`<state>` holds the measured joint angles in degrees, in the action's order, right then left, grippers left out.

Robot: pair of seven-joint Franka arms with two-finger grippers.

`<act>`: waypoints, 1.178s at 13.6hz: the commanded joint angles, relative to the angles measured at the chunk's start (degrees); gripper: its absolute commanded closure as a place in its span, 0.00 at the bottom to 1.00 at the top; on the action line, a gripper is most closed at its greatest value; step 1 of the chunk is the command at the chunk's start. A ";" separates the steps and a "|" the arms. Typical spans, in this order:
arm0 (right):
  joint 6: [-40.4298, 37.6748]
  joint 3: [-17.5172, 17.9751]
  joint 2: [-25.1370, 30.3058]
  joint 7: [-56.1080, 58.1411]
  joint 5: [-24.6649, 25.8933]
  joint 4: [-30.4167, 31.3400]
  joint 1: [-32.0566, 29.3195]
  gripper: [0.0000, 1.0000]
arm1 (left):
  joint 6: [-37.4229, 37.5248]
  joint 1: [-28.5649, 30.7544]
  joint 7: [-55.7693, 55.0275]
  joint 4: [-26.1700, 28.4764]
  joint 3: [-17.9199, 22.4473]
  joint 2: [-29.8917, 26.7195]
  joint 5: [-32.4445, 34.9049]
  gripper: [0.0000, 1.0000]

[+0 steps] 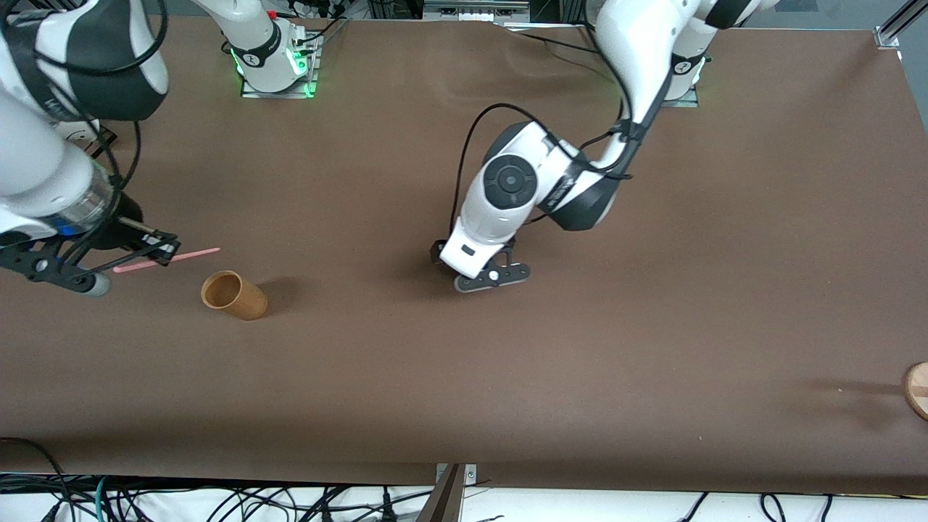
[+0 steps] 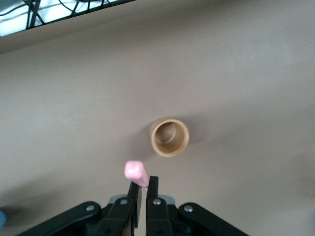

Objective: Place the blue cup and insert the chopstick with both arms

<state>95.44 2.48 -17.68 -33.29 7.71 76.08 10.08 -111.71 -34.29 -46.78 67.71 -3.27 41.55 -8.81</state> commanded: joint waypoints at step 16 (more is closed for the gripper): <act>13.35 -0.37 -13.61 -68.48 15.48 -2.33 34.48 1.00 | 22.31 36.74 37.55 8.58 1.59 -25.71 -0.24 0.00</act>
<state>107.81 2.76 -29.82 -98.92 21.02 76.10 44.04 -91.29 1.43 -11.07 73.19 -2.10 19.95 -8.80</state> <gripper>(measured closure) 0.925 0.000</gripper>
